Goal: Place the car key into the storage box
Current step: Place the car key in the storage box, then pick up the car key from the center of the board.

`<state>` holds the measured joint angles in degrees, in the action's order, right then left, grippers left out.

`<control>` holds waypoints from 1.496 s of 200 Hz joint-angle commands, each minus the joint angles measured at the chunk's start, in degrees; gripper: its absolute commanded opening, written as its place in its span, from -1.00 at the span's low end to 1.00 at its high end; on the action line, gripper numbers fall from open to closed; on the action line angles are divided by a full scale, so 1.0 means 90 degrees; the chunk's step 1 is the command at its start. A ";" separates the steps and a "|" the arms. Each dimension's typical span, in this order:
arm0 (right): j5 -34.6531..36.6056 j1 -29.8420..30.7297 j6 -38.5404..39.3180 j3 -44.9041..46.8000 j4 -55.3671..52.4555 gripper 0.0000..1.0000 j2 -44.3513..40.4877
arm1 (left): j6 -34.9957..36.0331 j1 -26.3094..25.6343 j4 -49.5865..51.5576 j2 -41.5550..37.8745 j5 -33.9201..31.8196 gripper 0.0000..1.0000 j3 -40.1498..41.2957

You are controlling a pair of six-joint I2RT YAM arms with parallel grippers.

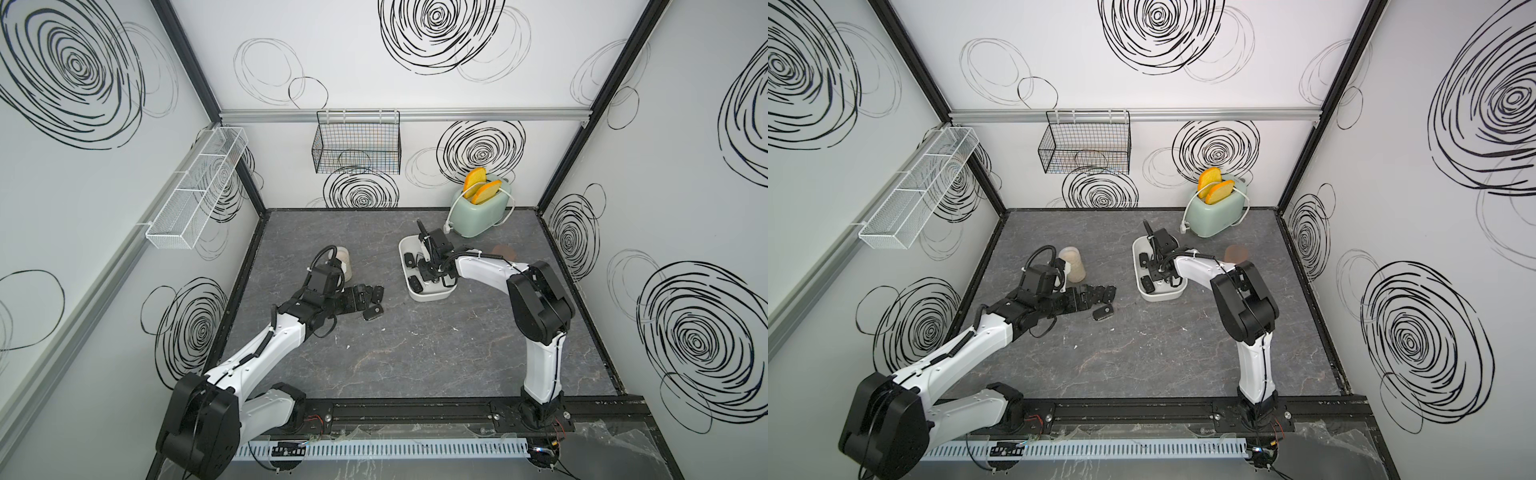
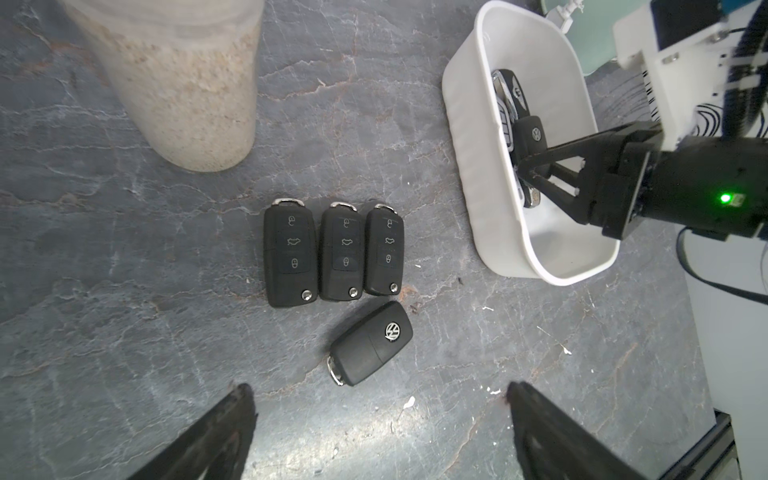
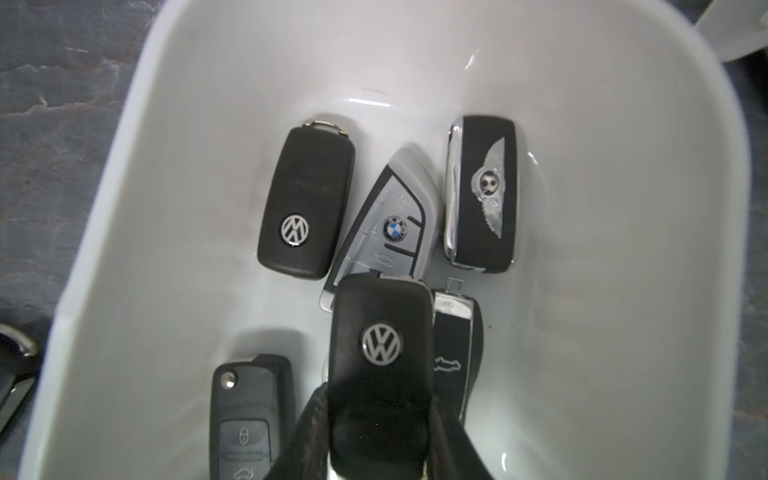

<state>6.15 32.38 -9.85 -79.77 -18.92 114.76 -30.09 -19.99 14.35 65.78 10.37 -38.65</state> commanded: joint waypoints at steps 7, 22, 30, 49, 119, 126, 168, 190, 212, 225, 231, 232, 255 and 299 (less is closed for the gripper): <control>0.0014 -0.0032 0.0049 -0.0317 -0.0086 -0.29 0.0188 | 0.0236 -0.0029 0.0200 -0.0121 -0.0215 0.96 -0.0104; 0.0002 -0.0024 0.0023 -0.0364 -0.0077 -0.25 0.0217 | 0.0272 -0.0034 0.0252 -0.0133 -0.0249 0.96 -0.0100; 0.0006 -0.0027 0.0015 -0.0407 -0.0099 -0.22 0.0226 | 0.0285 -0.0040 0.0278 -0.0148 -0.0258 0.96 -0.0099; 0.0020 -0.0031 0.0013 -0.0506 -0.0172 -0.11 0.0184 | 0.0321 -0.0041 0.0319 -0.0155 -0.0291 0.96 -0.0080; -0.0081 -0.0022 -0.0086 -0.0259 -0.0093 0.28 -0.1047 | -0.0037 -0.0117 0.0300 -0.0115 -0.0473 0.96 -0.0079; -0.0132 -0.0021 -0.0096 -0.0118 -0.0045 0.33 -0.1252 | -0.0124 -0.0131 0.0290 -0.0098 -0.0530 0.96 -0.0098; -0.0335 0.0053 -0.0335 0.1189 0.0638 0.78 -0.2758 | -0.0812 -0.0261 0.0139 0.0099 -0.0731 0.96 -0.0175; -0.0479 0.0094 -0.0466 0.1923 0.0958 0.98 -0.3612 | -0.1182 -0.0429 -0.0062 0.0222 -0.0790 0.96 -0.0187; -0.0754 0.0097 -0.0648 0.2504 0.1157 0.98 -0.4311 | -0.1674 -0.0619 -0.0099 0.0431 -0.1154 0.96 -0.0241; -0.1047 0.0113 -0.0726 0.2753 0.1214 0.98 -0.4621 | -0.1697 -0.0692 -0.0148 0.0638 -0.1218 0.96 -0.0341; -0.1180 0.0113 -0.0765 0.2870 0.1259 0.98 -0.4737 | -0.1579 -0.0723 -0.0132 0.0756 -0.1307 0.96 -0.0437; -0.1196 0.0113 -0.0768 0.2893 0.1261 0.98 -0.4755 | -0.1550 -0.0731 -0.0121 0.0776 -0.1332 0.96 -0.0463; -0.1473 0.0159 -0.0920 0.3257 0.1339 0.98 -0.5094 | -0.0821 -0.0787 0.0257 0.1350 -0.1870 0.96 -0.1011; -0.2151 0.0258 -0.1251 0.3852 0.1622 0.98 -0.5495 | -0.0067 -0.0780 0.0508 0.2028 -0.2495 0.99 -0.1379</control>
<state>-8.23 34.00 -18.39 -47.62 -7.31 67.40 -34.96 -26.94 17.06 82.15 -6.74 -49.54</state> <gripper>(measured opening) 0.990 0.995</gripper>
